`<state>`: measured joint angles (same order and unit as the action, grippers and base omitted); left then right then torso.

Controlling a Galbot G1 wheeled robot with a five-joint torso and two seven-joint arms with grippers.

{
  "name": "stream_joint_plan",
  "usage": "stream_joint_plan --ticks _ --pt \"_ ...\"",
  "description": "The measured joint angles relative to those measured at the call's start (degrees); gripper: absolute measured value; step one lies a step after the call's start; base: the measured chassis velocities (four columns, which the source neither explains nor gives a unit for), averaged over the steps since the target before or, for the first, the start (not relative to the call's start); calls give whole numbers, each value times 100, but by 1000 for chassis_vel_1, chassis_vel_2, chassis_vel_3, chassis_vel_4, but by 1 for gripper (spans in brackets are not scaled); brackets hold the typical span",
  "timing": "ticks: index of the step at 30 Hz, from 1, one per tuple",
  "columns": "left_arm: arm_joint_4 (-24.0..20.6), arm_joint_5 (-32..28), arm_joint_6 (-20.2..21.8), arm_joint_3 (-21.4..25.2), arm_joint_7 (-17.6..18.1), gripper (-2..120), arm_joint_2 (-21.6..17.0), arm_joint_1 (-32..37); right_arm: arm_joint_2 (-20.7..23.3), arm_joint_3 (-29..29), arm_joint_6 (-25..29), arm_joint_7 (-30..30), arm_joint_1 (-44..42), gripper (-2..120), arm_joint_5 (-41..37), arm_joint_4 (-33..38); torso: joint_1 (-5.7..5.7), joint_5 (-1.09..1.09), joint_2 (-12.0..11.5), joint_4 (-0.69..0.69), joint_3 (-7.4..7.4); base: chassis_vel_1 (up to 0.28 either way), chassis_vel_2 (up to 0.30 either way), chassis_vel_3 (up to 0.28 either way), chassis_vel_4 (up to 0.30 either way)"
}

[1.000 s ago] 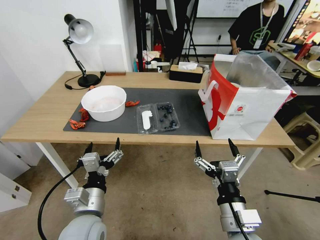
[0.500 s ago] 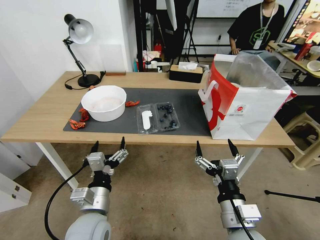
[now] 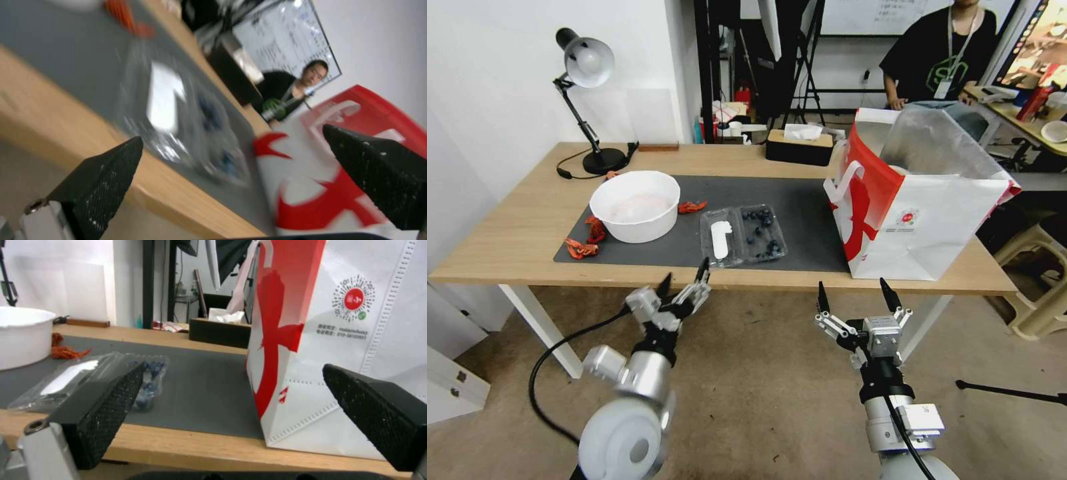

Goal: Close the takeout container lid, then place the container into the takeout bag.

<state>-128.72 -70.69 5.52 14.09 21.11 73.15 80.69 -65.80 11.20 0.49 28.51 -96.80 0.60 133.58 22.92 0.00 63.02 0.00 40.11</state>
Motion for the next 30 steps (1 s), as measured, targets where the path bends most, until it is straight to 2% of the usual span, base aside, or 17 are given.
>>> stream_joint_plan --ticks 2,4,5,8,11,20,30 --pt "28 -903 182 -79 489 100 10 -330 -23 34 -2 1 -7 100 0 -40 0 1 0 0 0 0 0 0 0" --pt "150 -1537 257 -146 919 100 65 -623 -44 58 -2 4 -18 100 3 -66 0 0 0 0 0 0 0 0 0" --pt "150 -1537 257 -146 919 100 65 -623 -44 58 -2 4 -18 100 3 -66 0 0 0 0 0 0 0 0 0" --pt "399 -2132 262 -264 1354 100 215 -1033 -77 94 -2 6 -29 100 9 -98 0 1 0 0 0 0 0 0 0" --pt "608 -2318 221 -364 1561 100 324 -1305 -95 122 -2 9 -30 100 12 -117 0 1 0 -1 0 0 0 0 0" --pt "1236 -2305 17 -561 1647 100 547 -1923 -140 234 -4 16 -40 100 16 -132 0 1 0 0 0 0 0 0 0" --pt "1470 -2248 -18 -510 1633 100 558 -2145 -148 266 -9 21 4 100 14 -148 0 0 0 0 0 0 0 0 0"
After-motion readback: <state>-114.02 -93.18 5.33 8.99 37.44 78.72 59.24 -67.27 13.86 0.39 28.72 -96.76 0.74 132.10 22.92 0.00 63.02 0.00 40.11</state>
